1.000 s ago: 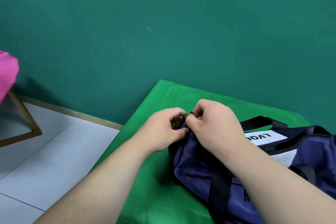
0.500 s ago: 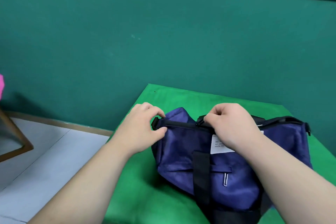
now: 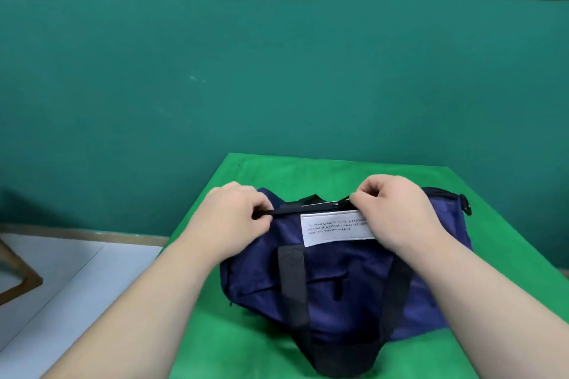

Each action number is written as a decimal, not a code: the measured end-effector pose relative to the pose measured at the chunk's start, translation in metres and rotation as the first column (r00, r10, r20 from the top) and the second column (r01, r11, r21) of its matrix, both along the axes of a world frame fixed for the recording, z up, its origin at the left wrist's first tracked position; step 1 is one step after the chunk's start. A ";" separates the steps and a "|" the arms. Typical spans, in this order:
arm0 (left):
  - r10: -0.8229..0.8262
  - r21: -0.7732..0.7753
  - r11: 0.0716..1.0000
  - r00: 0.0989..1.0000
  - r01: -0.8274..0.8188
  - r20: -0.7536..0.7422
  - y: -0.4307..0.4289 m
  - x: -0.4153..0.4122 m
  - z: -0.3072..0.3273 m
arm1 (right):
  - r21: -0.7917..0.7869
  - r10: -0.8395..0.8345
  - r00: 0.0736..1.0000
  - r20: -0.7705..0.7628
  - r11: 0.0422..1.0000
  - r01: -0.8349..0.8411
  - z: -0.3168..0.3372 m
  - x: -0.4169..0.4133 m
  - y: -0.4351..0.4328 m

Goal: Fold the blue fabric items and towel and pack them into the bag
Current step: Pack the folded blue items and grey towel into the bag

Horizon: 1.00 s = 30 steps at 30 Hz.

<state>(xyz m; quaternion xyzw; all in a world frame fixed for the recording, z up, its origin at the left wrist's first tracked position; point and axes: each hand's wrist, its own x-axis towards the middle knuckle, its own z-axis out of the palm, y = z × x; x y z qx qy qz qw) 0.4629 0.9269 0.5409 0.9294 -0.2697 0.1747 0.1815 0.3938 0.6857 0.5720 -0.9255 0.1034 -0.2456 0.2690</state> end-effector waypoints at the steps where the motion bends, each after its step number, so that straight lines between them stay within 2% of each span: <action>1: -0.009 0.015 1.000 1.000 0.009 0.021 -0.009 -0.004 0.003 | 0.018 -0.003 1.000 0.005 1.000 0.003 -0.001 -0.002 -0.005; 4: -0.106 0.007 0.994 0.992 0.106 0.070 -0.049 -0.019 0.013 | 0.015 0.028 0.999 0.026 0.999 -0.028 -0.002 -0.003 -0.008; 8: -0.135 0.186 0.975 0.988 0.120 0.069 -0.101 -0.023 0.020 | -0.006 0.081 0.996 0.028 0.997 -0.081 0.001 -0.001 -0.017; 12: -0.107 0.035 0.994 0.994 0.108 -0.034 -0.120 -0.018 0.023 | 0.034 0.069 0.998 0.006 0.997 -0.069 -0.002 -0.008 -0.050; 15: -0.073 0.066 0.995 0.997 0.075 -0.034 -0.125 -0.017 0.027 | 0.089 -0.040 0.999 0.005 0.995 0.039 -0.005 -0.015 -0.088; 20: -0.004 0.020 1.000 0.991 0.007 -0.131 -0.124 -0.011 0.029 | 0.165 -0.214 0.977 -0.027 0.963 0.215 -0.010 -0.024 -0.159; 28: 0.020 0.027 1.000 0.984 -0.015 -0.177 -0.132 -0.016 0.033 | 0.191 -0.287 0.950 -0.118 0.933 0.306 -0.017 -0.029 -0.208; 30: 0.014 0.030 1.000 0.983 -0.009 -0.181 -0.132 -0.018 0.032 | 0.148 -0.289 0.954 -0.086 0.943 0.299 -0.021 -0.028 -0.205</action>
